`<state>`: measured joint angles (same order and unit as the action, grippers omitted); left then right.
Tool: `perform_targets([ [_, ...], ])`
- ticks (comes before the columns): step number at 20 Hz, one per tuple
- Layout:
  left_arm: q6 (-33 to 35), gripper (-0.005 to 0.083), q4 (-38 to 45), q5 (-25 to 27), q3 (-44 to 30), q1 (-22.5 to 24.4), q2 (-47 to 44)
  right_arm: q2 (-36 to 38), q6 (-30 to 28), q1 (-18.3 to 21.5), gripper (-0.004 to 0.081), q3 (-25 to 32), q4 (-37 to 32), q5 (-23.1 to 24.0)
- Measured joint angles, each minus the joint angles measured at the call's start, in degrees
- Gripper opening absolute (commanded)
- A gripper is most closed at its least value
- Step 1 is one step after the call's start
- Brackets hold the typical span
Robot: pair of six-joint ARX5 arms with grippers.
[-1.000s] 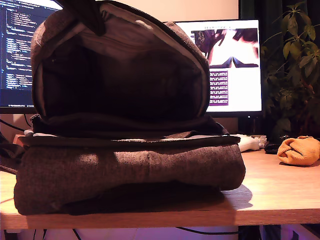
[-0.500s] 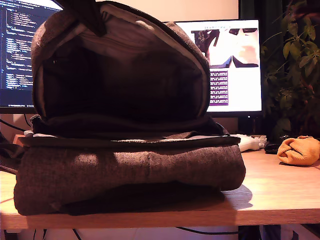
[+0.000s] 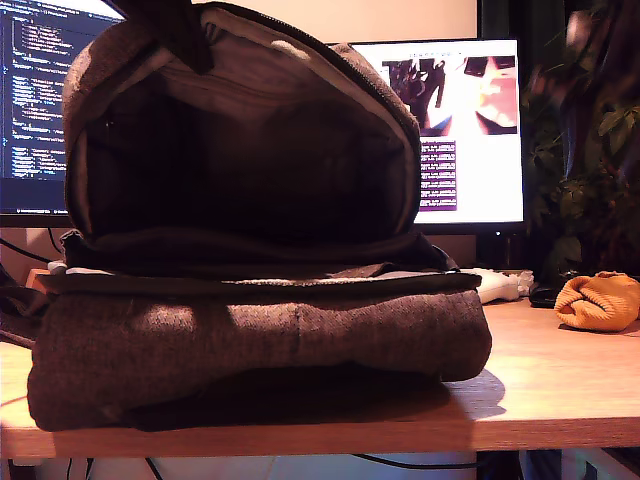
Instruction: Pack the pair of socks inside the grey Google backpack
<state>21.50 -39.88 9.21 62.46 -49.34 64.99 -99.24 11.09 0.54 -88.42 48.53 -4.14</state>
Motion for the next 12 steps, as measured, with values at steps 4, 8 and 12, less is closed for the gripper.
perform_targets([
  [4,0.0,-0.0024,0.0,-0.2,0.0,0.0,0.0,-3.6,0.7,0.9,0.0498,0.0,-1.7,0.1],
  [8,0.0,-0.0024,-0.2,-0.7,0.0,0.0,0.0,-6.1,1.7,1.3,0.0499,-0.1,-3.1,5.3],
  [12,0.0,-0.0024,-0.2,-0.8,0.0,0.0,0.0,-6.5,7.0,2.0,0.0499,-0.1,-5.0,6.1],
])
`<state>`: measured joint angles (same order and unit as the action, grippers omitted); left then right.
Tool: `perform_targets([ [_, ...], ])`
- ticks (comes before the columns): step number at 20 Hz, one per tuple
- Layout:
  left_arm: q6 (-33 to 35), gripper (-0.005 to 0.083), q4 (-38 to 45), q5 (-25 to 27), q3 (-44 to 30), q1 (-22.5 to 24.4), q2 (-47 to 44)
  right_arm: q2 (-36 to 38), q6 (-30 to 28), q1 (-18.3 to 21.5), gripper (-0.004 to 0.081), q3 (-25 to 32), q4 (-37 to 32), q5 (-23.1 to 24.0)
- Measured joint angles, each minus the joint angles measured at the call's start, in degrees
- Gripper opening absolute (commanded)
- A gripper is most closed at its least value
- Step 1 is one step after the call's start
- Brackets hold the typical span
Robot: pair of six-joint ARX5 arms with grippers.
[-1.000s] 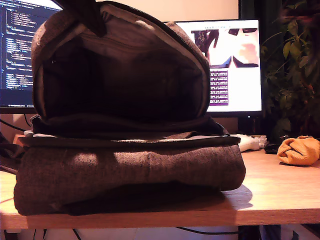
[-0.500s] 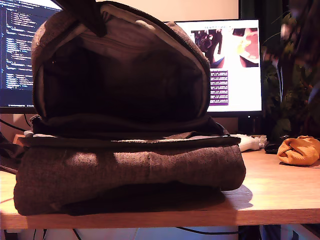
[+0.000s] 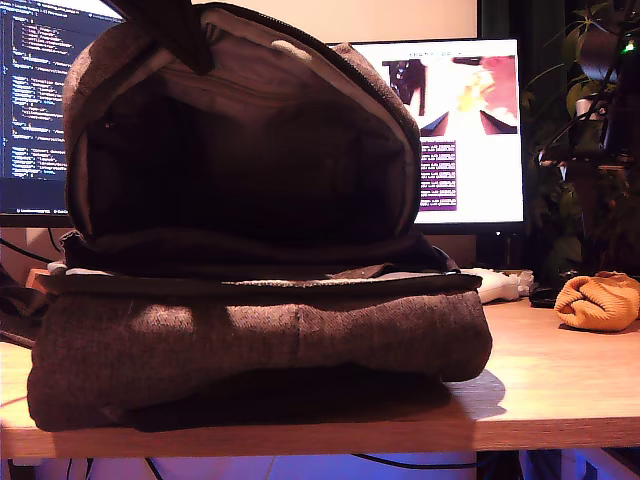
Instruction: Pack the pair of socks inside the grey Google backpack
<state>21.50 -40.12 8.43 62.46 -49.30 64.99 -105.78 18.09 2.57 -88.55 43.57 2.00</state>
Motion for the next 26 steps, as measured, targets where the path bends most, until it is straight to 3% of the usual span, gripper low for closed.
perform_targets([
  [5,0.0,-0.0024,0.0,0.0,0.0,0.0,0.0,-4.8,3.0,0.1,0.0499,-0.9,1.0,0.0],
  [12,0.0,-0.0024,0.0,0.0,0.0,0.0,0.0,-9.0,5.5,0.3,0.0479,-0.9,-3.4,-1.7],
  [17,0.0,-0.0024,0.1,0.0,0.0,0.0,0.0,-9.2,5.7,0.3,0.0176,-0.9,-5.3,-1.6],
  [23,0.0,-0.0024,0.1,0.0,0.0,0.1,0.0,-9.2,5.7,0.3,0.0117,-0.9,-5.4,-1.7],
  [25,0.0,-0.0024,0.1,0.0,0.0,0.1,0.0,-9.2,4.4,0.0,-0.0001,-0.9,-5.3,-2.3],
  [26,0.0,-0.0024,0.1,0.0,0.0,0.1,0.0,-9.2,4.3,0.0,-0.0009,-0.9,-5.0,-2.7],
])
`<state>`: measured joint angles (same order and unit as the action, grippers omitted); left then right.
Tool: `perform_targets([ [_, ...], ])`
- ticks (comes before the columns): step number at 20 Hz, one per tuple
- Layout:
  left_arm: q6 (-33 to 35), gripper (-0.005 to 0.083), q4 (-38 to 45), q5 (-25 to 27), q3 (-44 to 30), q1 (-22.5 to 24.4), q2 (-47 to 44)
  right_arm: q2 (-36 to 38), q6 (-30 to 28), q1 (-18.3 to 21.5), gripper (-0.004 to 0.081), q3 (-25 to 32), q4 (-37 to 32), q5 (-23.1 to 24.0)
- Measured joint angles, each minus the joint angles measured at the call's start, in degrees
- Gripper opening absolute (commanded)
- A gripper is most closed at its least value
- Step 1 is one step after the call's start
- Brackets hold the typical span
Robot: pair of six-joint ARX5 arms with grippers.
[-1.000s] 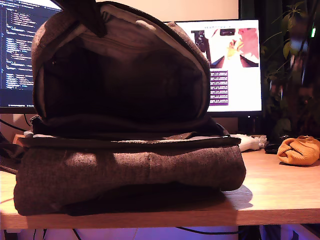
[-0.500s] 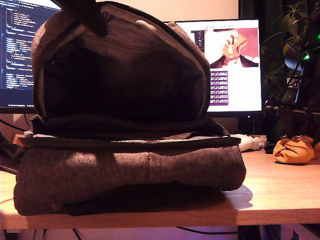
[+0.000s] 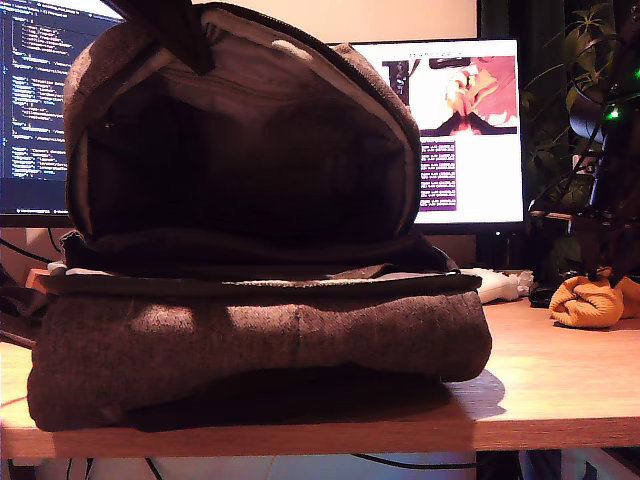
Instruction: Pack the pair of socks inside the grey Google backpack
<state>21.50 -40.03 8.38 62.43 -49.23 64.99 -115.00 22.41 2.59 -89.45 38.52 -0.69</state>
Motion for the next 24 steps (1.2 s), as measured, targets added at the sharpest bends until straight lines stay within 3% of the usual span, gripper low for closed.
perform_targets([
  [10,0.0,-0.0024,1.1,0.0,0.0,0.0,0.0,1.4,-7.6,-1.2,-0.001,0.0,4.1,-1.8],
  [24,0.0,-0.0024,4.1,-1.3,0.0,1.5,0.0,22.7,-12.6,-4.3,-0.001,0.2,5.2,-0.7],
])
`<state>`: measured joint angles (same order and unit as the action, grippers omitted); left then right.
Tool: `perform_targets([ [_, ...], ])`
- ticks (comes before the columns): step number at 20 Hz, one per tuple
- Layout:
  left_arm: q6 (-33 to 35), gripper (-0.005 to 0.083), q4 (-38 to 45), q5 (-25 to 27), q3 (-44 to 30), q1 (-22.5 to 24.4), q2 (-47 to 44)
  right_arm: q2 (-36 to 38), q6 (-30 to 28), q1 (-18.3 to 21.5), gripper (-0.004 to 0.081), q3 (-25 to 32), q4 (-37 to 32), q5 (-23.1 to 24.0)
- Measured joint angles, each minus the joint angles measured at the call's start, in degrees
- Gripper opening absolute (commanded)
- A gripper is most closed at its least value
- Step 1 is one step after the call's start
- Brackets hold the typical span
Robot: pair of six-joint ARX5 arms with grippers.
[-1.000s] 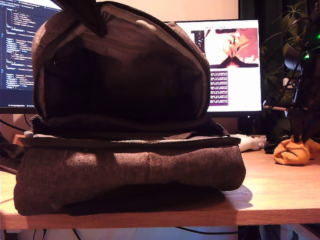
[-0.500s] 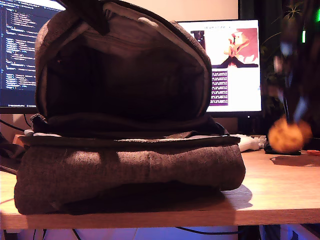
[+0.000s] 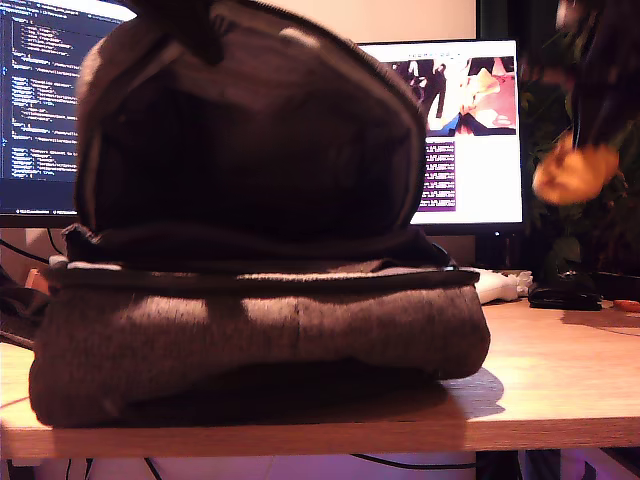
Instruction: Pack the pair of socks inside the grey Google backpack
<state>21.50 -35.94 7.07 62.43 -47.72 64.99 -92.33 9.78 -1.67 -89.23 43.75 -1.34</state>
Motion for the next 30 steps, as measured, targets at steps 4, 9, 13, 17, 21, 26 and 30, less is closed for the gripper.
perform_targets([
  [4,0.0,-0.0024,1.5,-1.0,0.0,0.2,0.0,10.3,-0.7,-1.6,-0.001,4.3,-2.0,0.4],
  [9,0.0,-0.0024,1.2,-3.9,1.7,0.5,0.4,20.1,-0.9,-3.0,-0.001,17.3,-8.7,0.4],
  [13,0.0,-0.0024,1.1,-4.2,7.3,0.5,0.8,30.2,-0.9,-3.0,-0.001,29.3,-12.5,0.4],
  [17,2.3,-0.0024,0.8,-4.7,10.4,0.6,0.8,42.9,-0.8,-3.3,-0.001,36.5,-13.3,-0.9],
  [21,2.9,-0.0024,0.9,-4.7,11.0,0.6,0.8,54.1,-0.6,-8.3,-0.001,40.5,-13.1,-4.2],
  [26,4.3,-0.0024,1.6,-4.7,11.1,0.6,0.8,61.5,5.9,-15.4,-0.0011,41.0,-9.5,-4.7],
  [30,4.3,-0.0024,1.7,-4.7,11.2,0.6,0.8,56.3,11.8,-21.3,-0.0011,41.0,-9.2,-12.7],
])
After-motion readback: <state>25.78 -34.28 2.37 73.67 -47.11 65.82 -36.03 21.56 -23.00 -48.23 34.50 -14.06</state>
